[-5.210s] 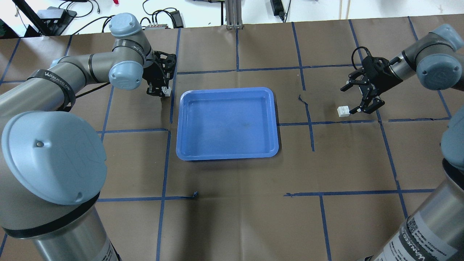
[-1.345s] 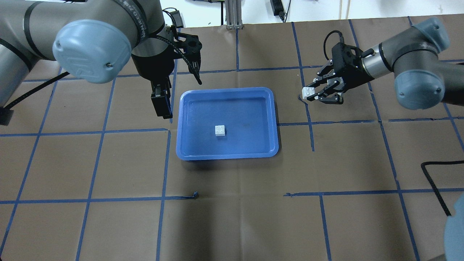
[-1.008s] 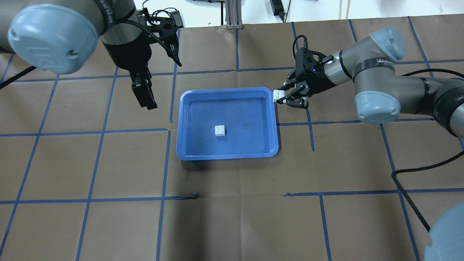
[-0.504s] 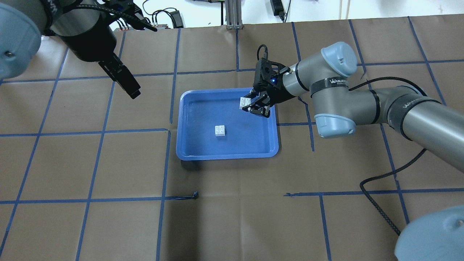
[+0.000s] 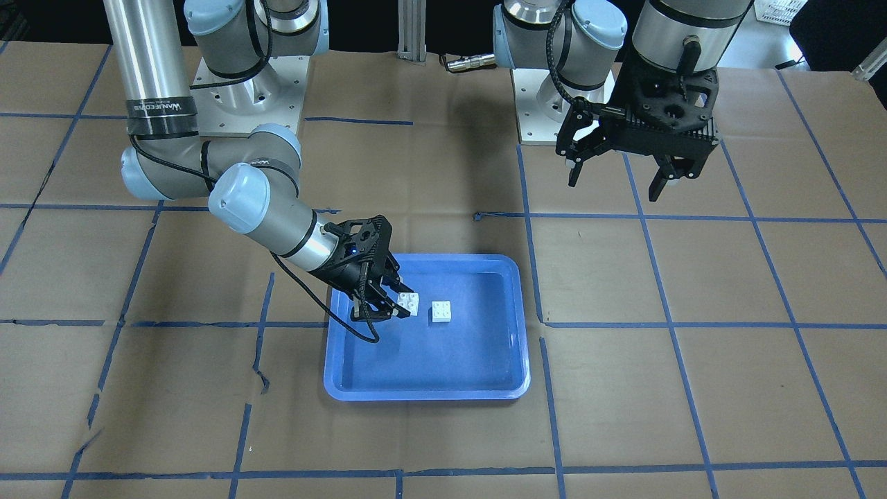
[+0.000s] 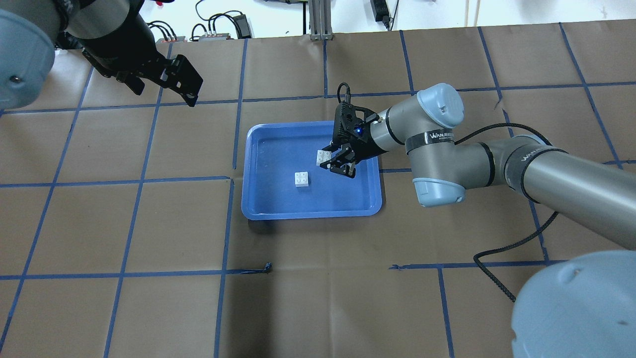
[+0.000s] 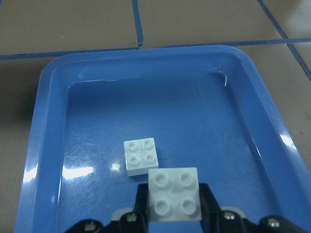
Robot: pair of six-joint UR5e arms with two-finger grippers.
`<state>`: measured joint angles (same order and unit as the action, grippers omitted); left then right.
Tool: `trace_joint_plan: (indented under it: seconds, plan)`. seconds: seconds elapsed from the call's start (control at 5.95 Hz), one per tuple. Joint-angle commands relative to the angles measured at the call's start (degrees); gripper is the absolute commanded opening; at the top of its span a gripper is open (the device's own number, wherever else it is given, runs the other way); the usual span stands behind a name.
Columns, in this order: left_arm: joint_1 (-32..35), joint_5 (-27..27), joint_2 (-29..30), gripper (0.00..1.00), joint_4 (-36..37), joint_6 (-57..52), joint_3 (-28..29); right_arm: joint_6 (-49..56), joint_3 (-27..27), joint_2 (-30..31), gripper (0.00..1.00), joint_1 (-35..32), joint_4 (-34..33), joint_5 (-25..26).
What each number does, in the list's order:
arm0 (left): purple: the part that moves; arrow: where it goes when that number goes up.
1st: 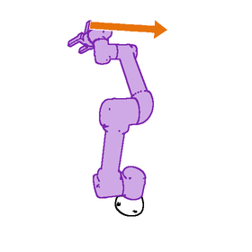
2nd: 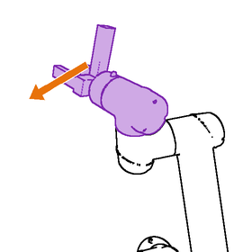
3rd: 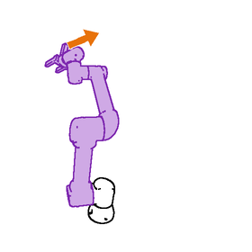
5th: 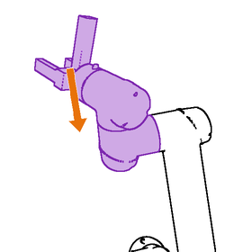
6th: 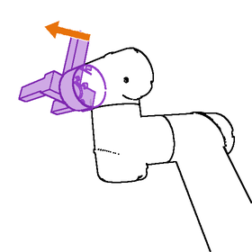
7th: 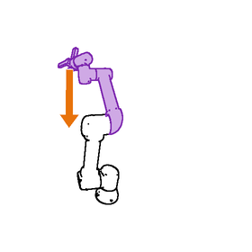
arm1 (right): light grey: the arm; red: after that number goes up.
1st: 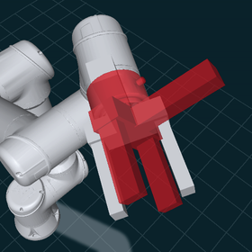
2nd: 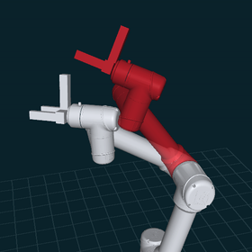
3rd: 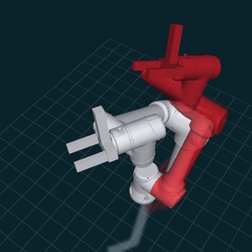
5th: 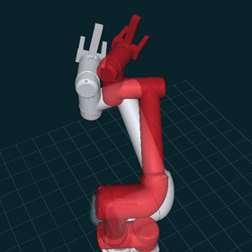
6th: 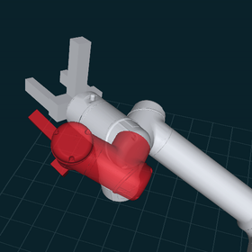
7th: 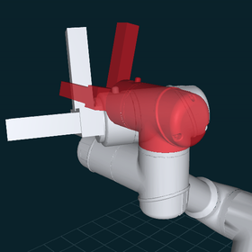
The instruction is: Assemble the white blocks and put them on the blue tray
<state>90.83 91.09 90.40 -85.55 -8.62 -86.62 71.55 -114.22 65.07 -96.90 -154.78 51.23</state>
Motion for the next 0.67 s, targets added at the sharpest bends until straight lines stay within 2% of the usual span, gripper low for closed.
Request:
trace_joint_plan:
  seconds: [0.0,0.5]
  plan:
    - [-0.1,0.1,-0.3,0.99,0.2,8.4,-0.1,1.0,-0.6,-2.5,0.18,0.0,-3.1,-0.2]
    - [-0.5,0.1,-0.2,0.99,0.2,6.2,-0.1,1.2,-0.6,-5.0,0.18,-0.8,-4.6,0.2]
